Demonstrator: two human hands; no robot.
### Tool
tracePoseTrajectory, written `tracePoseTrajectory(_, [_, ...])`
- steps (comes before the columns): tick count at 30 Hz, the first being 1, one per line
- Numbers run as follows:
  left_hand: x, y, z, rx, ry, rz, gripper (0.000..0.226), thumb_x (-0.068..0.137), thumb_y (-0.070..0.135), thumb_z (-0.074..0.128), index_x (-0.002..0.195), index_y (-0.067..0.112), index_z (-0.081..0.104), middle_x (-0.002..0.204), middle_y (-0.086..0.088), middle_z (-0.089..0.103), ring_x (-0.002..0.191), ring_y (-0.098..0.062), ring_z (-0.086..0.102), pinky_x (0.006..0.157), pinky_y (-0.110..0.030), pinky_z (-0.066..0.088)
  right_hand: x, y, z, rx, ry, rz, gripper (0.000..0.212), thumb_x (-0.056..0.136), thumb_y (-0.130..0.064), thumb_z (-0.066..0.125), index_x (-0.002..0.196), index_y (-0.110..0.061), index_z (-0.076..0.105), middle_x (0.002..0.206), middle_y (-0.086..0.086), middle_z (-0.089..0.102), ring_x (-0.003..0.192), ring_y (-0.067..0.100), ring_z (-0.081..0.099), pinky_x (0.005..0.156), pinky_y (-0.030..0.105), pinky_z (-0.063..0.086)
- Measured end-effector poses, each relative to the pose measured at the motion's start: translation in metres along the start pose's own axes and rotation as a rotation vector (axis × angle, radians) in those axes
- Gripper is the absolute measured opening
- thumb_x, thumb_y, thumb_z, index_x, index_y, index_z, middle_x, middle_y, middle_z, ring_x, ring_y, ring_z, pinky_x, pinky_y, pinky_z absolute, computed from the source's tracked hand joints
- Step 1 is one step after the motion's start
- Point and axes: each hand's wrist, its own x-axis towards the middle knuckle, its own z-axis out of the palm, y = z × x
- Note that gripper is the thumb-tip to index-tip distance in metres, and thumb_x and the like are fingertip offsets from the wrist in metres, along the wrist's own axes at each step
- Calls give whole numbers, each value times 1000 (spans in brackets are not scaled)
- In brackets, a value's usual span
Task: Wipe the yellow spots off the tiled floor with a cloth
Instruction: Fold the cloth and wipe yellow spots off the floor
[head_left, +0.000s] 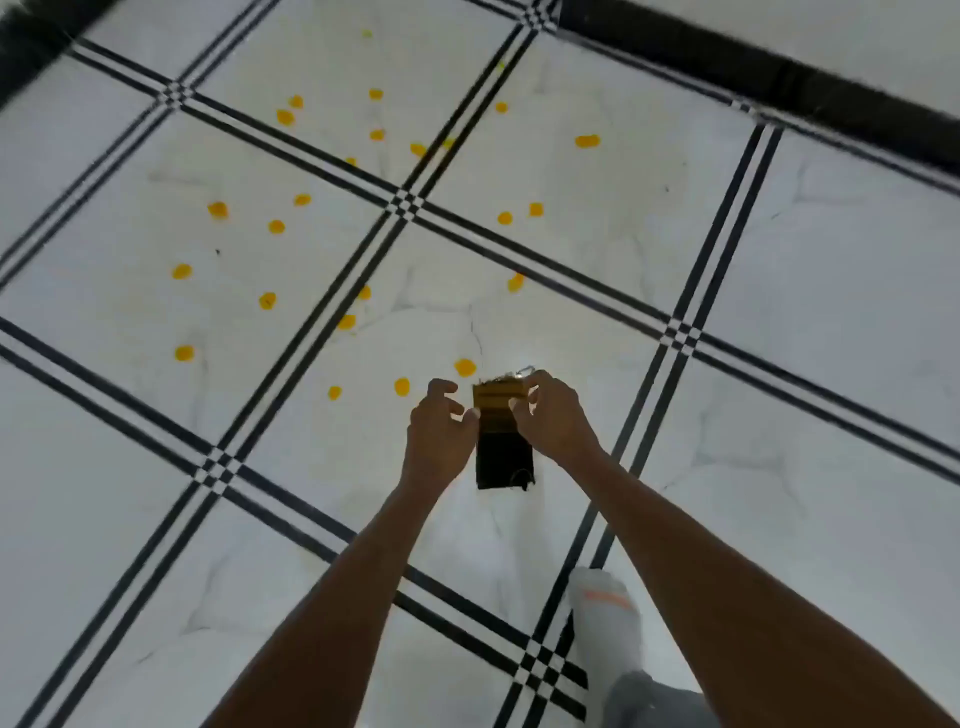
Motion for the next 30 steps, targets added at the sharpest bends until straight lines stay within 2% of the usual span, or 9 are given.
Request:
tracePoseTrajectory(4, [37,-49,62,-3,-23,-22,28,98,18,65,125,11,59,111,-7,72,98,-26,72,87,-40,59,24,56,63,-39,73,97,44,101,-22,64,137,-3,50,128,17,58,118,30,60,85,27,40])
tracePoseTrajectory(10, [71,-99,124,-60,25,61,24,101,14,59,122,7,67,115,-9,70,99,-18,65,85,-26,49,42,97,114,113,221,153,40,92,-12,70,128,-9,53,105,10,68,97,27,68,80,38,57])
tracePoseTrajectory(12, [75,-101,127,-96,64,53,22,103,18,58,119,11,70,116,-8,72,100,-17,66,88,-28,51,43,97,115,195,221,138,36,91,-8,69,125,-8,58,95,4,69,87,22,68,73,24,56])
tracePoseTrajectory(14, [76,-99,124,-225,33,-2,22,105,25,56,115,14,72,112,-5,76,102,-18,71,95,-36,58,41,94,110,205,189,29,29,91,-5,68,120,-7,66,96,1,67,85,15,63,69,6,47])
tracePoseTrajectory(17, [69,-85,112,-665,-96,-192,31,106,38,55,114,15,75,107,-4,80,99,-14,77,91,-34,62,36,82,102,209,120,-153,43,93,-2,65,134,-14,66,112,7,66,97,15,60,85,7,46])
tracePoseTrajectory(20, [62,-77,99,-845,-148,-184,35,105,40,57,123,15,75,114,-4,80,108,-17,76,83,-29,62,30,68,95,223,60,-283,39,96,-4,65,132,-16,69,119,4,62,100,9,59,85,-1,42])
tracePoseTrajectory(22, [64,-77,89,-899,-133,-156,31,106,35,58,123,15,75,118,-7,79,111,-20,76,81,-29,62,31,61,90,282,44,-318,28,98,-10,66,124,-16,75,118,0,72,103,8,67,88,6,50])
tracePoseTrajectory(25, [68,-81,81,-940,-105,-149,22,107,27,58,115,18,77,117,-5,79,116,-24,73,88,-33,59,36,59,85,478,105,-231,20,99,-20,69,118,-17,76,113,2,75,105,15,72,83,30,66])
tracePoseTrajectory(30, [64,-80,79,-978,-155,-142,26,106,28,59,121,16,77,120,-6,79,119,-21,73,106,-39,56,39,54,93,353,200,-259,28,93,-27,78,120,-22,71,117,1,67,100,9,66,89,17,51])
